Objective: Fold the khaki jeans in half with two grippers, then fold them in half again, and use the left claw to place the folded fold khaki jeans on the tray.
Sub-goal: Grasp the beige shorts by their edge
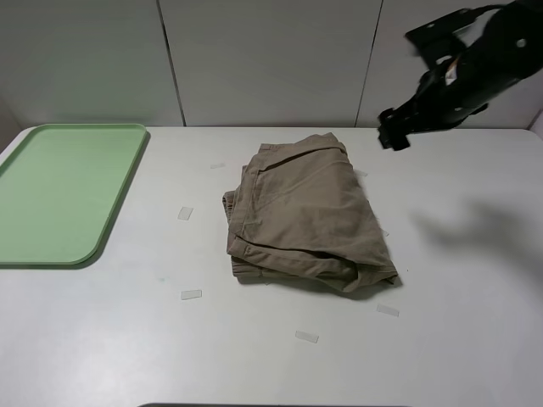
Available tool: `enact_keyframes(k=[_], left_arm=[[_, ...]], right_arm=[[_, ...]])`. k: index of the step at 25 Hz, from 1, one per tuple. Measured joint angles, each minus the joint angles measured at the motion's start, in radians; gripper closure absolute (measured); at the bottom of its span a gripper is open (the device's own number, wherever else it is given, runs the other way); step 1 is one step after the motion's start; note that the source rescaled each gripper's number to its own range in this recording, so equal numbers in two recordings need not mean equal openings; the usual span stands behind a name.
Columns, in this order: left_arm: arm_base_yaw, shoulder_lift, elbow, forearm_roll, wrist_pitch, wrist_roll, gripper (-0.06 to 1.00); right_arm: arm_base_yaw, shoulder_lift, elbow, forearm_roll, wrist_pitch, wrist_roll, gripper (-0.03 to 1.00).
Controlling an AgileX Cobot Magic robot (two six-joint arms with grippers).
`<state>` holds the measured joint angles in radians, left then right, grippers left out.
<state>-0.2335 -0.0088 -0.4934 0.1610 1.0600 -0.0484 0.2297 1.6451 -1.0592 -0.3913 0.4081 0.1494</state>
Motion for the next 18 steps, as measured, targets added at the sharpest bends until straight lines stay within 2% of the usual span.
enact_keyframes(k=[4, 7, 10, 13, 16, 18], left_arm=[[0.000, 0.000, 0.000, 0.000, 0.000, 0.000, 0.06], [0.000, 0.000, 0.000, 0.000, 0.000, 0.000, 0.06], [0.000, 0.000, 0.000, 0.000, 0.000, 0.000, 0.06], [0.000, 0.000, 0.000, 0.000, 0.000, 0.000, 0.06], [0.000, 0.000, 0.000, 0.000, 0.000, 0.000, 0.06], [0.000, 0.000, 0.000, 0.000, 0.000, 0.000, 0.06]], right_arm=[[-0.120, -0.069, 0.032, -0.038, 0.116, 0.001, -0.03], [-0.172, -0.115, 0.047, 0.009, 0.149, -0.026, -0.03], [-0.241, -0.222, 0.111, 0.118, 0.082, -0.110, -0.03], [-0.304, -0.356, 0.211, 0.240, -0.012, -0.261, -0.03], [-0.318, -0.504, 0.292, 0.327, -0.067, -0.361, -0.03], [-0.318, -0.558, 0.309, 0.347, -0.076, -0.378, -0.03]])
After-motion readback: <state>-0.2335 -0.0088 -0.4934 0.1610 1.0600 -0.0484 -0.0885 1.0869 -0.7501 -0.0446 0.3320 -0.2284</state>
